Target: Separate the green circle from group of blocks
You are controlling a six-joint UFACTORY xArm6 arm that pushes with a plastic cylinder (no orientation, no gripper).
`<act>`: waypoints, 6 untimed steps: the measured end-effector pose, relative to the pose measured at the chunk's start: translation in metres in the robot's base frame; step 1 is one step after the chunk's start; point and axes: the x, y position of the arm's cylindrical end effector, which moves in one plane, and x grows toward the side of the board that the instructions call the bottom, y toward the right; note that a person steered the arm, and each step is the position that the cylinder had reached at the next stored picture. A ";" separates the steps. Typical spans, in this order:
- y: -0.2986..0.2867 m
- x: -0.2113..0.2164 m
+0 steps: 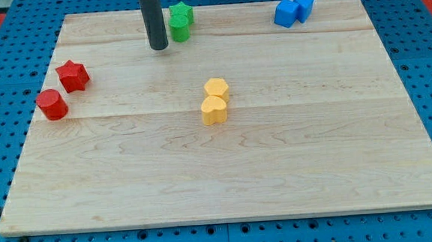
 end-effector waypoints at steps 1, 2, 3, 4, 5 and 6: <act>-0.001 0.000; -0.001 0.002; -0.004 0.012; -0.003 0.017; -0.015 0.018; -0.020 0.013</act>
